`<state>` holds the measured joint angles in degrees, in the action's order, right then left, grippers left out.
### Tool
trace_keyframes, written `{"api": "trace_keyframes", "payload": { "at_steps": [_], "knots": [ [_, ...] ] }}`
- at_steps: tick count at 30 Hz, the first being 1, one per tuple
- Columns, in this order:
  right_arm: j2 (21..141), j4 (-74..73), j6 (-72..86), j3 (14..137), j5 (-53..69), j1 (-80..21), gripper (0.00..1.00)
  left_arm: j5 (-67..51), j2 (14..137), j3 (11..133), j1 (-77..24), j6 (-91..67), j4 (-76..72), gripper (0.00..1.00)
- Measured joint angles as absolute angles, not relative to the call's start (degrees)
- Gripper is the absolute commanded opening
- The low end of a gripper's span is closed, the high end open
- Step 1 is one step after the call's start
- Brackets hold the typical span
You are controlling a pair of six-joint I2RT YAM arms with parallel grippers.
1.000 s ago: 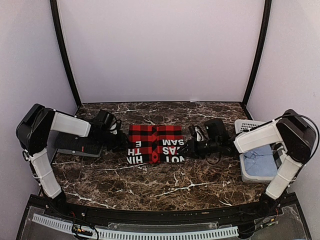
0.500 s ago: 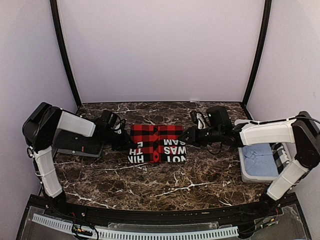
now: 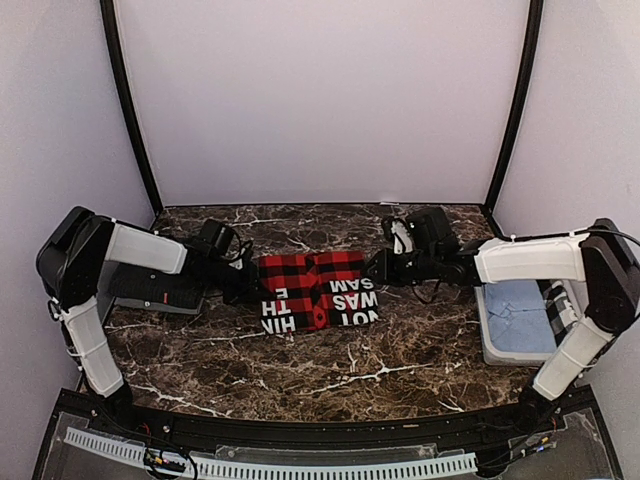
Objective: Fold and stack the long sleeve shirts
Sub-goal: Pick up the square-folded shirt from the center of the board.
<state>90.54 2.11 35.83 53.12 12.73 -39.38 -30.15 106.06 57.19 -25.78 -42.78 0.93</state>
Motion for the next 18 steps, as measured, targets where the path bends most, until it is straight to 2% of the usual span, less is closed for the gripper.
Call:
{"api": "trace_keyframes", "payload": {
  "at_steps": [9, 18],
  "knots": [
    [101.62, -0.32, 32.82, 60.86, 7.44, -39.4, 0.17, -31.53, 99.48, 57.58, -25.61, -39.13, 9.65, 0.0],
    [108.27, -3.22, 31.97, 63.29, 5.41, -42.06, 0.16, -31.92, 96.84, 57.6, -23.94, -36.62, 14.39, 0.0]
  ]
}}
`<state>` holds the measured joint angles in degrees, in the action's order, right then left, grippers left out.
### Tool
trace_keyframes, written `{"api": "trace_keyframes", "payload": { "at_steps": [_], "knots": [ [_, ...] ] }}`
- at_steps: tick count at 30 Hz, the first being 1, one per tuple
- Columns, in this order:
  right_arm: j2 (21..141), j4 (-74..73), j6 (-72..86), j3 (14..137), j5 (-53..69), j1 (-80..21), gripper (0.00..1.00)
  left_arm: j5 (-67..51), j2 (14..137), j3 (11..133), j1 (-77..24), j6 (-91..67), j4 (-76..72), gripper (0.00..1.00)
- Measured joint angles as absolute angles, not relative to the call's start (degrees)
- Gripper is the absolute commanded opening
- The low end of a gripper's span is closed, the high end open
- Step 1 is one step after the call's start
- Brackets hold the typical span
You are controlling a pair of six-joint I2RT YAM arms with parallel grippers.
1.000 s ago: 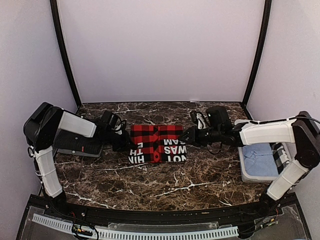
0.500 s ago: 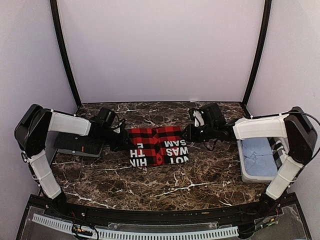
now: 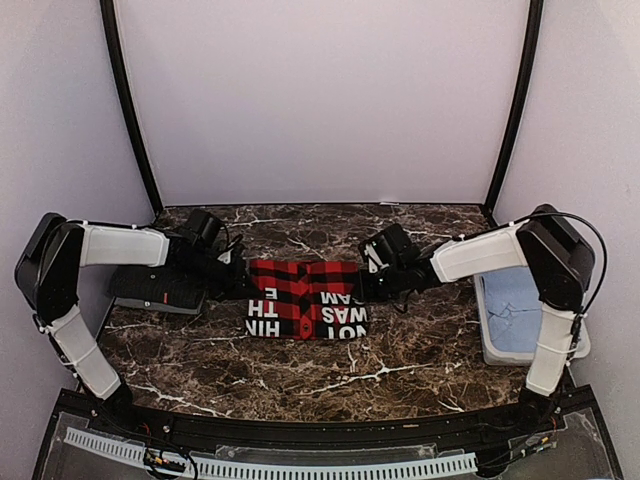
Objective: Fold and stack the long sleeve shirts
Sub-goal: Pick up the square-folded shirt from the center of the board, then turn over the square-folded shirt at the center of the board.
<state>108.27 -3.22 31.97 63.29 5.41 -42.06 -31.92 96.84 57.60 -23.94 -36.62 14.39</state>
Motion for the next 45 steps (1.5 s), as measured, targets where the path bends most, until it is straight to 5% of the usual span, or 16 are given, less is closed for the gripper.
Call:
{"api": "trace_keyframes", "payload": {
  "at_steps": [20, 37, 45],
  "knots": [
    [116.97, 0.51, 35.46, 70.11, 6.39, -46.78, 0.15, -33.93, 92.05, 68.9, -23.73, -36.62, 19.11, 0.0],
    [147.26, 35.48, 63.66, 98.59, 24.69, -51.75, 0.17, -38.65, 100.95, 79.85, -28.27, -42.92, 11.11, 0.0],
    [144.14, 40.71, 68.23, 91.09, 25.1, -52.71, 0.2, -38.89, 104.92, 80.77, -28.25, -43.75, 9.96, 0.0]
  ]
}}
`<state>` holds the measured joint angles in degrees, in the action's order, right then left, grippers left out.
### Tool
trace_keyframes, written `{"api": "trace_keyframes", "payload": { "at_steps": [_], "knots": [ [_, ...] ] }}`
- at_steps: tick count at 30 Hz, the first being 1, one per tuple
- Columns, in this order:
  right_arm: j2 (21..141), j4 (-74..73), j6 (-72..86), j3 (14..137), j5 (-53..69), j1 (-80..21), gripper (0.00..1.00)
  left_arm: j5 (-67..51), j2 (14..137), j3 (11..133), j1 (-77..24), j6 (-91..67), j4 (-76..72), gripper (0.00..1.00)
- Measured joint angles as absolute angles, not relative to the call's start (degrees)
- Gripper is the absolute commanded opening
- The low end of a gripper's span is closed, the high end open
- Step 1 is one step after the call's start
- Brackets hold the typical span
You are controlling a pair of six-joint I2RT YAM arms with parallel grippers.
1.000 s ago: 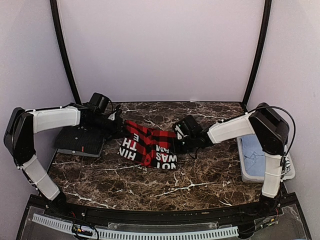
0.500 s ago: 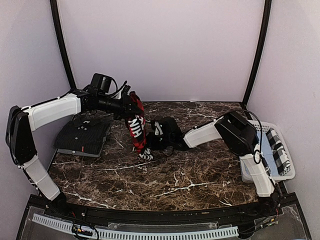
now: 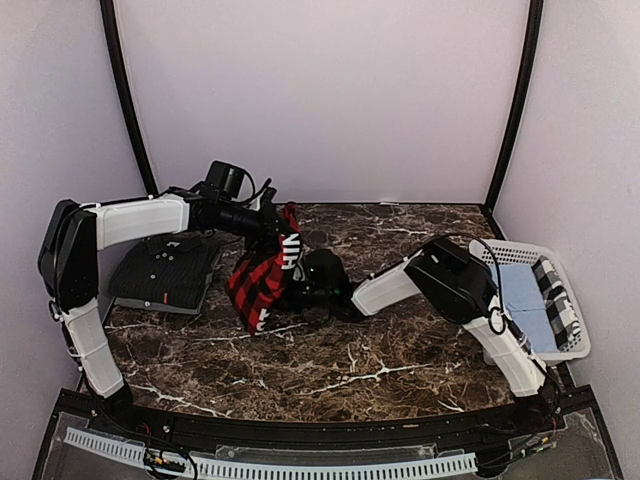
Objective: Fold and stack the long sleeve shirts
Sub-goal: Turn over the square-folded shirt at the center of the board.
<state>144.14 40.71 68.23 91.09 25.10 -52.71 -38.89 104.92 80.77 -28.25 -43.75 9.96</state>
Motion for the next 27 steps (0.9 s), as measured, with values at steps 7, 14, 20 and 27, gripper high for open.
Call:
{"api": "trace_keyframes", "payload": {
  "at_steps": [7, 14, 20, 27],
  "knots": [
    [137.64, 33.69, 64.31, 83.57, 20.93, -52.05, 0.22, -39.68, 104.95, 80.77, -28.27, -43.77, 8.88, 0.0],
    [129.16, 26.44, 59.31, 74.52, 14.33, -51.27, 0.29, -40.27, 104.95, 80.77, -28.27, -43.72, 8.25, 0.0],
    [112.51, 14.66, 52.36, 64.31, 4.73, -50.17, 0.39, -41.04, 106.02, 80.77, -28.93, -43.35, 7.29, 0.0],
    [85.36, 3.46, 45.23, 57.87, -8.14, -47.42, 0.54, -38.02, 120.09, 91.35, -38.35, -42.78, 7.27, 0.39]
  ]
}}
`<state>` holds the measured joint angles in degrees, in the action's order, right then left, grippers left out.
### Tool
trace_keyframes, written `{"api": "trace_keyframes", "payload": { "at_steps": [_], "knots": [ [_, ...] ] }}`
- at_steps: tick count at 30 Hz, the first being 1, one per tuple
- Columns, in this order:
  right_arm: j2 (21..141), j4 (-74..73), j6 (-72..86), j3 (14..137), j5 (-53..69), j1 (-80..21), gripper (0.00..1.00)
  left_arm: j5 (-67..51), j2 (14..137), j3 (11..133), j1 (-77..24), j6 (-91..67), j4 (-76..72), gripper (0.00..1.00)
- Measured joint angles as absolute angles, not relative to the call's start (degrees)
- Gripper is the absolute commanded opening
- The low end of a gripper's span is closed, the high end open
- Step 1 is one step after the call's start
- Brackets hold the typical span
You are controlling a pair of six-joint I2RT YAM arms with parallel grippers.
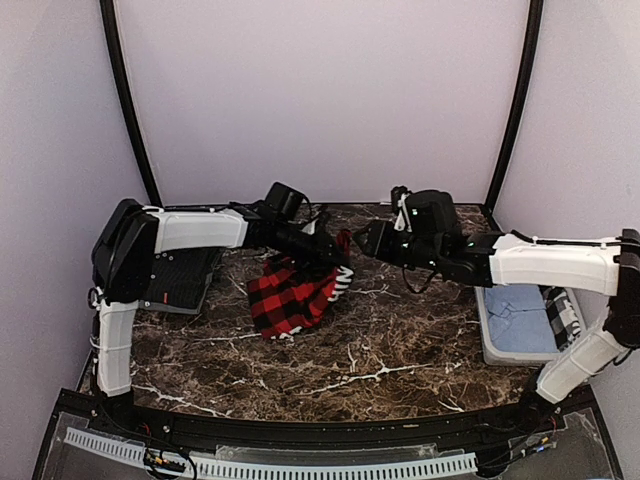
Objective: Fold and stack the long sleeve shirts
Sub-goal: Turn over the square-folded shirt at the center of the board, then smooth out the square-folded shirt at the center of the board.
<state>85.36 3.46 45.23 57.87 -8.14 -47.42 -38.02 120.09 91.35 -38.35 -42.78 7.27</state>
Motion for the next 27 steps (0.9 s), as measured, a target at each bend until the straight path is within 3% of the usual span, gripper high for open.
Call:
{"api": "trace_keyframes", "payload": {
  "at_steps": [2, 6, 13, 22, 27],
  "knots": [
    [80.95, 1.26, 43.44, 56.36, -10.09, -44.88, 0.57, -36.27, 126.32, 97.01, -42.57, -42.26, 7.81, 0.51],
    [80.25, -3.14, 40.84, 54.59, -10.74, -41.36, 0.59, -33.15, 130.72, 101.12, -48.12, -41.54, 11.77, 0.62],
    [86.43, -8.01, 36.77, 54.48, -6.7, -41.25, 0.58, -25.61, 123.87, 99.11, -45.34, -40.51, 15.88, 0.63],
    [90.56, -8.86, 35.16, 54.48, -1.5, -41.95, 0.4, -21.32, 102.89, 79.61, -35.75, -40.66, 13.26, 0.6],
    [91.37, -10.11, 34.85, 53.78, -0.51, -44.07, 0.4, -20.69, 100.47, 70.41, -33.06, -40.69, 12.51, 0.6]
  ]
}}
